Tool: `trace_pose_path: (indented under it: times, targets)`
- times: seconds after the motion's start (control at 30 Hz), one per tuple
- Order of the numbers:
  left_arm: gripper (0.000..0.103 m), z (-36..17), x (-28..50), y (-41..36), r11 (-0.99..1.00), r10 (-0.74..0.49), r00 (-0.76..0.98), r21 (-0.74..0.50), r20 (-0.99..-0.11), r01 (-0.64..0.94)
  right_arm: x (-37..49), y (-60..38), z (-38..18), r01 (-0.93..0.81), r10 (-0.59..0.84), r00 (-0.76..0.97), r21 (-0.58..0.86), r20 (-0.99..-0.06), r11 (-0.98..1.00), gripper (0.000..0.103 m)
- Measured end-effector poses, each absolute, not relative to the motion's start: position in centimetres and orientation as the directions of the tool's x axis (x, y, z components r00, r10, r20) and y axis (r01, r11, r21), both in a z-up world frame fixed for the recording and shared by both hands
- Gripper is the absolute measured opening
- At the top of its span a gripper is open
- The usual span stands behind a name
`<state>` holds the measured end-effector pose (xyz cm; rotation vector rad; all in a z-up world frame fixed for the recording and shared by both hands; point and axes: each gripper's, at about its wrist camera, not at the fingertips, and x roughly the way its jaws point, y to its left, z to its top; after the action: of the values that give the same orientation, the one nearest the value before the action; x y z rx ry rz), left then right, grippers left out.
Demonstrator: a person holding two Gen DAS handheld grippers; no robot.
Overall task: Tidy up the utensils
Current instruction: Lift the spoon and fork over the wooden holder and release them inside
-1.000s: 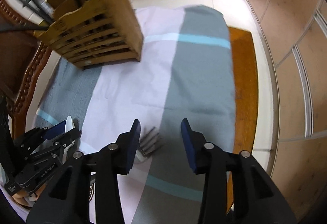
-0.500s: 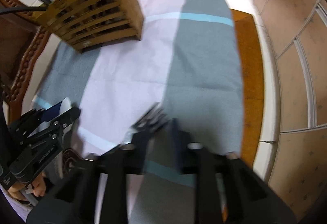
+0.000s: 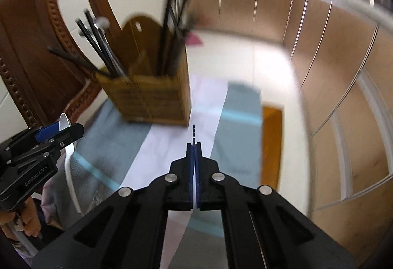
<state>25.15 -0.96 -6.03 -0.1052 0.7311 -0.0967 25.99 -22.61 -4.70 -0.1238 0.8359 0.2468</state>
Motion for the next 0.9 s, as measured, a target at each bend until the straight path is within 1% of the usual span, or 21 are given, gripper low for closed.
trace_pose_path:
  times: [0.13, 0.23, 0.33, 0.57, 0.73, 0.8, 0.83, 0.9]
  targets:
    - [0.033, -4.0, 24.2, -1.1, 0.993, -0.103, 0.781, -0.105, -0.616, 0.048, 25.2, -21.1, -2.4, -0.271, 0.089, 0.721, -0.161, -0.687, 0.949, 0.002]
    - [0.033, -2.8, 23.8, -0.5, 0.992, -0.099, 0.799, -0.12, -0.594, 0.034, 24.9, -20.3, -1.9, -0.267, 0.062, 0.743, -0.21, -0.666, 0.941, 0.002]
    - [0.033, -1.3, 23.7, -0.1, 0.99, -0.099, 0.818, -0.137, -0.566, 0.025, 24.7, -20.3, -1.1, -0.266, 0.06, 0.748, -0.216, -0.661, 0.94, 0.002]
    - [0.033, 4.4, 25.2, -0.2, 0.992, -0.102, 0.892, -0.112, -0.441, 0.058, 24.8, -19.6, 3.6, -0.24, 0.058, 0.796, -0.227, -0.602, 0.944, 0.002]
    - [0.033, 8.3, 28.0, 1.1, 0.973, -0.201, 0.913, -0.183, -0.356, 0.142, 26.0, -18.9, 7.6, -0.221, 0.061, 0.835, -0.233, -0.546, 0.947, 0.002]
    - [0.033, 9.4, 29.1, 1.4, 0.967, -0.217, 0.919, -0.201, -0.331, 0.156, 26.9, -18.7, 8.8, -0.214, 0.066, 0.845, -0.222, -0.531, 0.951, 0.002]
    - [0.033, 9.8, 29.7, 1.6, 0.961, -0.237, 0.923, -0.215, -0.304, 0.176, 27.4, -18.6, 9.4, -0.205, 0.064, 0.85, -0.217, -0.522, 0.954, 0.002]
    - [0.033, 9.9, 30.7, 1.3, 0.961, -0.239, 0.931, -0.206, -0.275, 0.185, 28.2, -18.3, 10.1, -0.188, 0.058, 0.861, -0.212, -0.505, 0.959, 0.002]
